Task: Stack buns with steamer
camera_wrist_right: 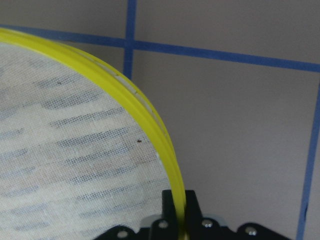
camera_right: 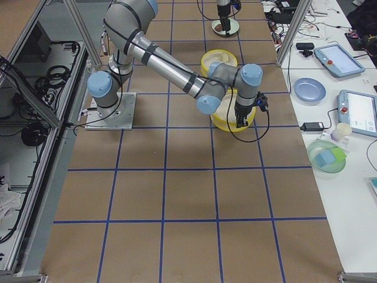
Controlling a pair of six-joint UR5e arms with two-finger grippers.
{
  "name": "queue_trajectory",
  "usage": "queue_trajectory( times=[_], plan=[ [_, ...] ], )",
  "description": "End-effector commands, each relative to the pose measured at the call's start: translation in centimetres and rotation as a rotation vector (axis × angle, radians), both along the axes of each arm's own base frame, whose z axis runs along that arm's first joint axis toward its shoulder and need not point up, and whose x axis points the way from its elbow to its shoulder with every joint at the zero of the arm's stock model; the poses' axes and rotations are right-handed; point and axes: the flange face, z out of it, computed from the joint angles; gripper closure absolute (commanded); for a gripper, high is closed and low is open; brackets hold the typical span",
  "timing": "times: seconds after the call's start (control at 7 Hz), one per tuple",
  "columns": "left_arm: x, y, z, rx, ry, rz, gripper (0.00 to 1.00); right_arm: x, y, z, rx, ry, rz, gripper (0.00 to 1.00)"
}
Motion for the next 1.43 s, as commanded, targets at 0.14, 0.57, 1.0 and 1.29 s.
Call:
queue_trajectory(
  times=[0.14, 0.57, 1.0, 1.29],
  plan=[
    [13.6, -1.5, -0.7, 0.011, -0.105, -0.179, 0.0, 13.8, 0.8, 2.6, 0.037, -0.027, -0.132, 1.0],
    [18.3, 0.5, -7.5, 0.112, -0.091, -0.276, 0.0, 27.4, 2.0, 2.8, 0.015, -0.046, -0.239, 1.0],
    [19.1, -0.6, -11.0, 0.112, -0.09, -0.279, 0.2, 37.0, 4.4, 1.2, 0.02, -0.053, -0.361, 1.0],
    [19.1, -0.9, -11.5, 0.117, -0.087, -0.265, 0.78, 38.2, 5.7, -0.8, 0.02, -0.045, -0.397, 1.0]
  ],
)
